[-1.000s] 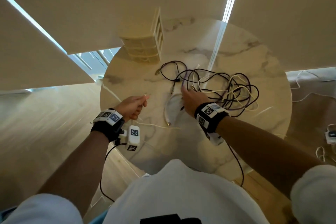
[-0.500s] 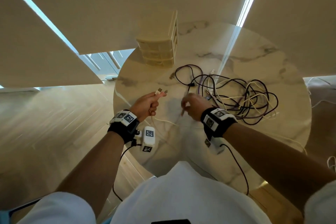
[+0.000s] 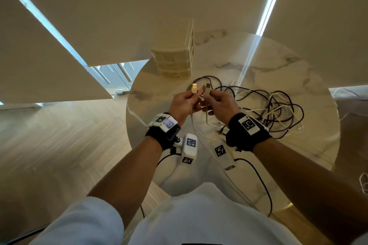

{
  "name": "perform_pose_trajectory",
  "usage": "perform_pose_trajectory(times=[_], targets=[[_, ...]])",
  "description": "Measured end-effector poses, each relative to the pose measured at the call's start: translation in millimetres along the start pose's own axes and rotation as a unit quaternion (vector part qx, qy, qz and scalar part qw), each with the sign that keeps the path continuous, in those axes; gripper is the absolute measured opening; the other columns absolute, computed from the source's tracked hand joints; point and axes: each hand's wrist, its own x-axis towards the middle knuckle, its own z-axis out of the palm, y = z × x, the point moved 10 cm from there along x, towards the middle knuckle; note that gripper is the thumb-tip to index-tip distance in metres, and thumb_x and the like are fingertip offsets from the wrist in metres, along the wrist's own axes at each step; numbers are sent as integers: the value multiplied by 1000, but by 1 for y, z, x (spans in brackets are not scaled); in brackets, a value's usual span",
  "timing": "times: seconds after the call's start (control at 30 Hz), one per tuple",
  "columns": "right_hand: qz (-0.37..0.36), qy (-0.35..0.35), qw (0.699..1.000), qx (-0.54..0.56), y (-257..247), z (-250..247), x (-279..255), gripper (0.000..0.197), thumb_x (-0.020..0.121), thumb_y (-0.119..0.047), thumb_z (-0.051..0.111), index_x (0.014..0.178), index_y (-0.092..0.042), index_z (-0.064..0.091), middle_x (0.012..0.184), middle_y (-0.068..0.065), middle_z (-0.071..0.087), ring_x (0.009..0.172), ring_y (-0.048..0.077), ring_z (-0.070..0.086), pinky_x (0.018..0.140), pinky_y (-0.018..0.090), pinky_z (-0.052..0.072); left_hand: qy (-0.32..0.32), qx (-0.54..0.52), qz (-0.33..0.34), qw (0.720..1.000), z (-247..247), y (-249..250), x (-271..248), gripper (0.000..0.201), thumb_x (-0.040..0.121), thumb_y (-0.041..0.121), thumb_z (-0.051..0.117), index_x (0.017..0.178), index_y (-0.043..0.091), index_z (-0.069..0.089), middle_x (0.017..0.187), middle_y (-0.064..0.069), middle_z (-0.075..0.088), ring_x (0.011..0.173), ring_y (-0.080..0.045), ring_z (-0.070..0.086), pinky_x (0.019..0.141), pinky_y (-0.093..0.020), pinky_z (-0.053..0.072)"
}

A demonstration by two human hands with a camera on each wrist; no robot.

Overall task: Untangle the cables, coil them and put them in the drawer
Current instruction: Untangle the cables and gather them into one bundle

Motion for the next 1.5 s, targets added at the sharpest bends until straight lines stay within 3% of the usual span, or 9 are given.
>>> perform_pose_trajectory(times=[0.23,0.33,0.57,0.7,0.8,1.13,1.23,1.37,1.5], targets=[[-44,-9,998,-44,-19,-5,0,25,100,-29,45,103,-18,67,78,3,63,63,12,59,50,19,46,-45,10,3,999,27,14,-2,28,102,14,37,113,1,60,85,-8,57,58,-8,56,74,-35,55],[-48,-12,997,-51,-25,-10,1,26,98,-26,49,118,-18,64,76,4,64,62,13,61,51,20,47,-44,0,18,999,36,24,-4,29,103,19,35,100,3,59,76,-7,52,57,-10,55,60,-29,52],[-21,39,999,29,-43,-39,-1,62,91,-27,61,142,-15,29,94,16,67,51,6,63,42,15,44,-99,-45,7,994,67,62,-1,26,102,26,38,90,10,55,72,-5,57,60,-18,53,51,-28,44],[-10,-16,999,-31,-45,-45,1,50,90,-26,63,132,-18,37,88,14,68,54,10,63,50,21,48,-48,-79,30,995,62,100,14,34,103,32,35,85,12,55,62,1,57,60,-16,52,60,-31,41],[-3,-51,988,-144,-36,-55,-2,22,88,-25,67,103,-12,57,77,8,71,59,14,62,61,33,50,-31,-146,37,988,56,128,23,38,102,42,32,82,17,53,55,5,38,52,-13,43,61,-30,43],[-20,75,931,-357,-47,-160,1,11,90,-26,61,83,-18,63,65,-1,53,61,13,47,61,26,37,21,-46,134,990,24,172,33,29,99,41,41,84,17,47,48,10,27,39,-6,21,39,-19,18],[3,124,925,-359,-41,-201,-2,18,91,-27,62,77,-15,63,72,6,58,71,21,51,71,28,36,23,-12,125,992,7,170,39,20,94,18,59,76,20,48,52,6,29,38,-5,23,37,-16,19],[14,154,944,-292,-48,-220,-3,14,91,-22,62,82,-12,65,73,7,61,69,23,58,77,37,52,-14,84,72,994,14,149,40,6,88,10,63,92,13,61,55,7,40,37,-4,26,33,-16,21],[-68,89,982,-152,-96,-184,-13,15,94,-9,54,91,-7,69,76,7,68,70,19,67,66,25,57,-76,192,79,975,58,127,22,31,83,6,68,114,8,64,62,11,50,38,-2,35,34,-16,31]])
